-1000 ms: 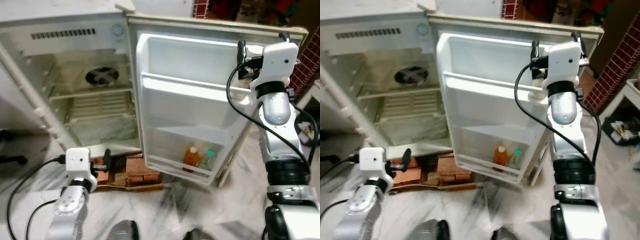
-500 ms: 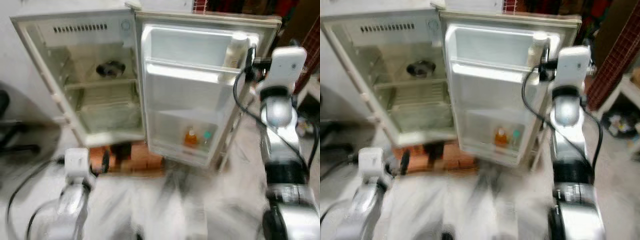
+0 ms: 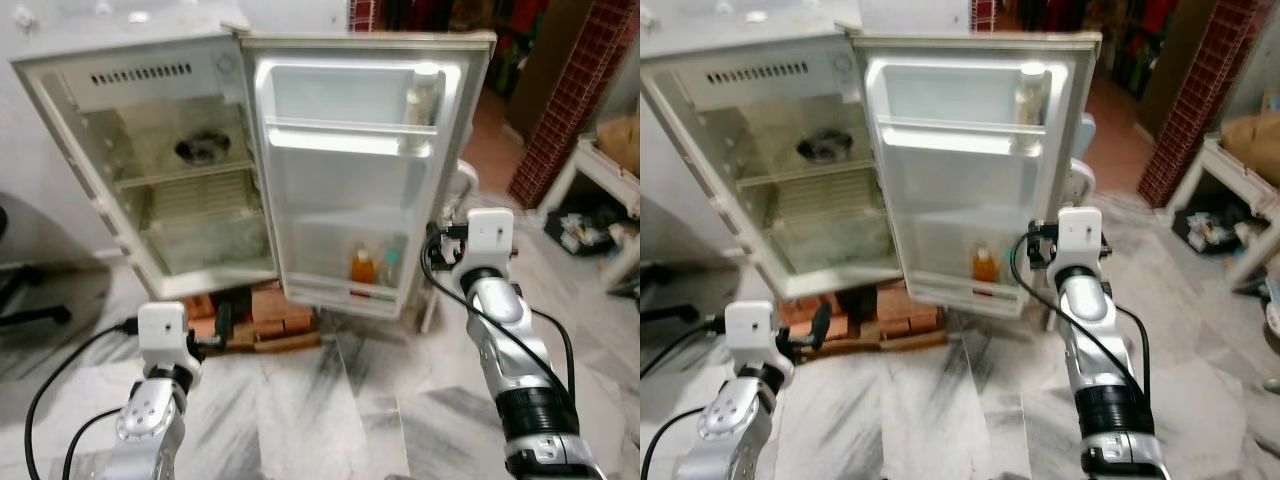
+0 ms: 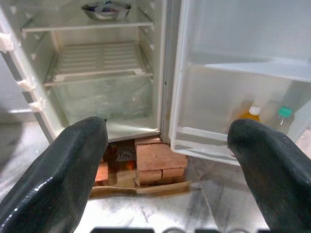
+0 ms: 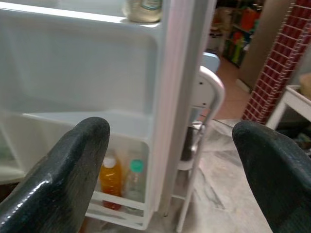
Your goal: Restocking fridge
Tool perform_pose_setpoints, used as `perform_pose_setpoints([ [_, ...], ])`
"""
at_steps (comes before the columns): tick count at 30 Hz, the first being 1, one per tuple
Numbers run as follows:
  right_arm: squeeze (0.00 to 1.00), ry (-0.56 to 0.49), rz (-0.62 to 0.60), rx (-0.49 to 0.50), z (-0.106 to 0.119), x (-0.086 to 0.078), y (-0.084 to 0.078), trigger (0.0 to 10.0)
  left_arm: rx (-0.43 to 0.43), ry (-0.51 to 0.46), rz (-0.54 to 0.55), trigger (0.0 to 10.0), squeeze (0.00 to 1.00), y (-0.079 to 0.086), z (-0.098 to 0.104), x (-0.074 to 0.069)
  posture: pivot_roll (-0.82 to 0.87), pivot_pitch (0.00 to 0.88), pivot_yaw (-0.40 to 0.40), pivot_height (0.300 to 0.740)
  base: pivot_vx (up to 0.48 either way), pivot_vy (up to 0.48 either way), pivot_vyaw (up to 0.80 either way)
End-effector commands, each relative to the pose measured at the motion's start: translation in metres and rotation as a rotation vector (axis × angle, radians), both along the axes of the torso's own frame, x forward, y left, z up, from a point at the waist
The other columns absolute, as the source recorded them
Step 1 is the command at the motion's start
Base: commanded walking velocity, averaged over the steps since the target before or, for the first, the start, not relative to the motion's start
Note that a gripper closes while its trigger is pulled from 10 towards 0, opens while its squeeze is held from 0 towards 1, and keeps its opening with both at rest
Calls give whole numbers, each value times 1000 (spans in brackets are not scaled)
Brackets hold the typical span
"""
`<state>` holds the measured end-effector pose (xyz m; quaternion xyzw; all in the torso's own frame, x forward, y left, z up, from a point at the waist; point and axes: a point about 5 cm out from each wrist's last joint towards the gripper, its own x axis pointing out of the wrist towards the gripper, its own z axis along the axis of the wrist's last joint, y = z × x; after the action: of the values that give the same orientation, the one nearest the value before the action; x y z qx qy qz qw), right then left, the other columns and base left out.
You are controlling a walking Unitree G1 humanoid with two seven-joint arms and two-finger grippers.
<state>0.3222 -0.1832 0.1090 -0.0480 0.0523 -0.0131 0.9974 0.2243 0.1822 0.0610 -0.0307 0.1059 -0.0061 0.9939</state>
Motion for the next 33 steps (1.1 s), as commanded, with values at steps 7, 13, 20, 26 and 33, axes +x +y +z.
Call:
perform_pose_setpoints([
  [7,0,30,116,7,-2,-1,15,10000,1,-30,-1,10000,0,3,6,2,7,0,25,740,283,-346,0],
  [13,0,-40,156,-56,3,-1,22,10000,-2,-33,-3,10000,0,2,6,2,7,0,24,740,286,-341,0],
  [20,0,-91,202,-119,7,-1,29,10000,-3,-33,-6,10000,0,2,6,2,5,0,26,740,285,-339,0],
  [26,0,-68,247,-34,6,-4,34,10000,-4,-34,-5,10000,0,2,6,2,6,0,25,740,281,-332,0],
  [33,0,-100,279,-38,11,-4,37,10000,-10,-33,0,10000,0,2,6,2,6,0,23,740,271,-297,521],
])
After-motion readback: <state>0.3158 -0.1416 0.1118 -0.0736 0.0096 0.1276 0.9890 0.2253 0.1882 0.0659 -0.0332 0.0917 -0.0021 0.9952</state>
